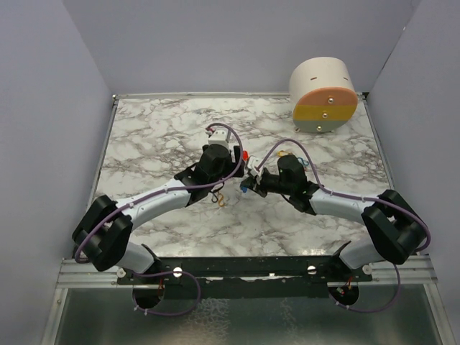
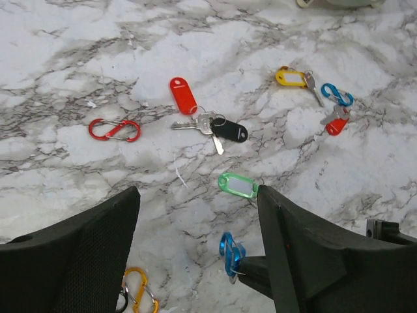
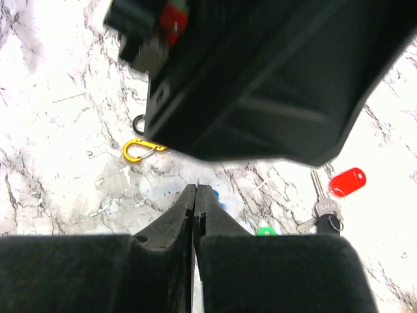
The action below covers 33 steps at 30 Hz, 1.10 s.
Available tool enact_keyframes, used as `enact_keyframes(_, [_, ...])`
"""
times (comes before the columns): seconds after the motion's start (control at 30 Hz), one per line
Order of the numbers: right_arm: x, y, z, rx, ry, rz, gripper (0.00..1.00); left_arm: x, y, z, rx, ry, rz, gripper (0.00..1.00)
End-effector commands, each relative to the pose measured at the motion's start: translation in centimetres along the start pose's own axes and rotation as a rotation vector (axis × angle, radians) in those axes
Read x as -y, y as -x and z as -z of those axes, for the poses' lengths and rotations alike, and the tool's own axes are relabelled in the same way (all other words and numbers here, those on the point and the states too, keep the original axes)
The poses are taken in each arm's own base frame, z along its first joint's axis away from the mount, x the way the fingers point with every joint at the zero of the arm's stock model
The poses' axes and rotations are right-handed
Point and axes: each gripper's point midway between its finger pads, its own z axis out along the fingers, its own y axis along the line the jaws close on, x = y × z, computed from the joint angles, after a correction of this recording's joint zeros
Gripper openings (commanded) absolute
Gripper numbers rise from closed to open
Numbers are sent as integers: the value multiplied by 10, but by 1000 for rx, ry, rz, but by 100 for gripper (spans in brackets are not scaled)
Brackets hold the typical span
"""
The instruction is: Put the keys on the keyring
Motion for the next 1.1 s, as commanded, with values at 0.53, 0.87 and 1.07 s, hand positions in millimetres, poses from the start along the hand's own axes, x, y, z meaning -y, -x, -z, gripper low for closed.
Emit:
enact_keyframes(0.53, [110, 6, 58, -26, -733, -292, 1, -51, 35, 44, 163, 108, 31, 99])
enact_keyframes(0.87, [171, -28, 96, -82, -907, -500, 1, -42, 25, 32, 117, 66, 14, 99])
enact_keyframes(1.07, [187, -59, 103, -128, -929, -613, 1, -41, 24, 30, 117, 61, 14, 99])
